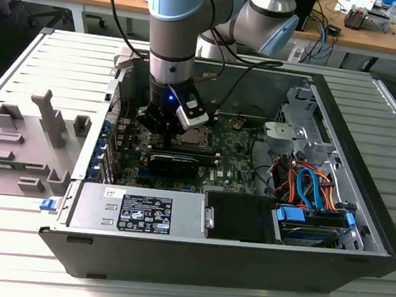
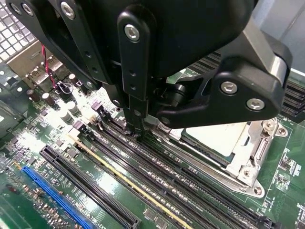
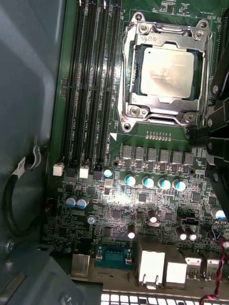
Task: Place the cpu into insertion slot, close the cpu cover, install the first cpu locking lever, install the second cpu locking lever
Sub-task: 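Install the second cpu locking lever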
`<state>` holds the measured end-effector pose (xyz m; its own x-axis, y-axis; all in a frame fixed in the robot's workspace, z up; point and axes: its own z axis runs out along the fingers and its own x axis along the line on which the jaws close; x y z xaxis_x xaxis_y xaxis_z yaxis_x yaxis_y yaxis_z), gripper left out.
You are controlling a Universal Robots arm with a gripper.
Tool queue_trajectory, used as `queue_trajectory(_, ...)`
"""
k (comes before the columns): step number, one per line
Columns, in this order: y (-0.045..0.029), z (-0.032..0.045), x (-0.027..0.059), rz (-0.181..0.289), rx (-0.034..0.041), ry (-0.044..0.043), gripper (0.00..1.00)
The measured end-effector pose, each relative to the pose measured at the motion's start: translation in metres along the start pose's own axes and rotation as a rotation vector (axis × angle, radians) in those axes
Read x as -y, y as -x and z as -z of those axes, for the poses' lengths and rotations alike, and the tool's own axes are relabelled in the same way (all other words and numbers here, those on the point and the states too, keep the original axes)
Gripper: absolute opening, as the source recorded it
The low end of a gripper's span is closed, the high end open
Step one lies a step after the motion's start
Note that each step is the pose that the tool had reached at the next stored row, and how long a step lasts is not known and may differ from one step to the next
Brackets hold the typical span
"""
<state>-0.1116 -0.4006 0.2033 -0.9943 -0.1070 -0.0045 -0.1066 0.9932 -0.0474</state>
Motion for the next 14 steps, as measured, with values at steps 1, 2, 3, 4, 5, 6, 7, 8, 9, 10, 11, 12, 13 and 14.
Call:
queue_trajectory(1, 0.0004, -0.0001, 0.0001, 0.0, -0.0001, -0.0001, 0.11)
queue_trajectory(2, 0.0009, -0.0003, 0.0002, 0.0, 0.0, -0.0002, 0.11)
queue_trajectory(3, 0.0013, -0.0004, 0.0002, 0.0, 0.0001, -0.0002, 0.11)
queue_trajectory(4, 0.0015, -0.0006, 0.0002, 0.0, 0.0002, -0.0001, 0.11)
queue_trajectory(5, 0.0017, -0.0007, 0.0002, 0.0, 0.0002, -0.0001, 0.11)
queue_trajectory(6, 0.0019, -0.0007, 0.0002, 0.0, 0.0001, -0.0001, 0.11)
queue_trajectory(7, 0.002, -0.0008, 0.0002, 0.0, 0.0001, 0.0, 0.11)
queue_trajectory(8, 0.002, -0.0008, 0.0002, 0.0, 0.0002, 0.0001, 0.11)
queue_trajectory(9, 0.002, -0.0007, 0.0002, 0.0, 0.0002, 0.0002, 0.11)
queue_trajectory(10, 0.002, 0.0002, 0.0003, 0.0, 0.0006, 0.0005, 0.11)
queue_trajectory(11, 0.0021, 0.0015, 0.0003, 0.0, 0.0009, 0.0006, 0.11)
queue_trajectory(12, 0.0021, 0.0041, 0.0005, 0.0, 0.0004, 0.0001, 0.11)
queue_trajectory(13, 0.0021, 0.0066, 0.0006, 0.0, 0.0003, 0.0002, 0.11)
queue_trajectory(14, 0.003, 0.0068, 0.0007, 0.0, 0.0003, 0.0004, 0.11)
